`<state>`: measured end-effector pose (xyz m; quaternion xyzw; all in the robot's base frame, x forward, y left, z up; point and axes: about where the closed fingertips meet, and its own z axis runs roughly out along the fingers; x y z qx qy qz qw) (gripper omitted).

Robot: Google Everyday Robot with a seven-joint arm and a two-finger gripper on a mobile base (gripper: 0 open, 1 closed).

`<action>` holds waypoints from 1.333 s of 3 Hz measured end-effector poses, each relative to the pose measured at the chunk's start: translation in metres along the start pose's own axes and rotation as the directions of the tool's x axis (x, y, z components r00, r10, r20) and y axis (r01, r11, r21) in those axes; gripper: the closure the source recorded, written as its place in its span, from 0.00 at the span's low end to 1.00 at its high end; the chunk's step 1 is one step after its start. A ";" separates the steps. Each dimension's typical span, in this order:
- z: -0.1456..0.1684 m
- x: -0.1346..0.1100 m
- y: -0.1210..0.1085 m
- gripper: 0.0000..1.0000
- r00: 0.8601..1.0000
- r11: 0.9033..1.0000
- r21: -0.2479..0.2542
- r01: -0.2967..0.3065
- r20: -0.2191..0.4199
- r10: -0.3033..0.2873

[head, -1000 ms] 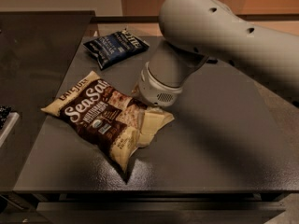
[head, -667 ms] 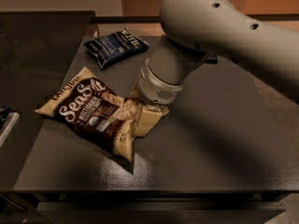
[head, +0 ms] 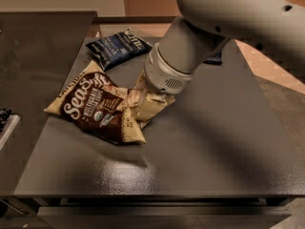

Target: Pick brown chip bag

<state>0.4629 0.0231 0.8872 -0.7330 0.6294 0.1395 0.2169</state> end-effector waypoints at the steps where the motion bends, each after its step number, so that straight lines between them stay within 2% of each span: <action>1: -0.025 -0.011 -0.006 1.00 0.999 0.999 0.039 -0.002 0.037 0.000; 2: -0.060 -0.023 -0.012 1.00 0.998 0.997 0.083 -0.001 0.070 -0.004; 3: -0.126 -0.032 -0.019 1.00 0.994 0.986 0.164 -0.002 0.109 -0.016; 4: -0.126 -0.032 -0.019 1.00 0.994 0.986 0.164 -0.002 0.109 -0.016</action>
Offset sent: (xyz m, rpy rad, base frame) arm 0.0077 -0.0188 0.1079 0.1355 -0.1003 -0.0496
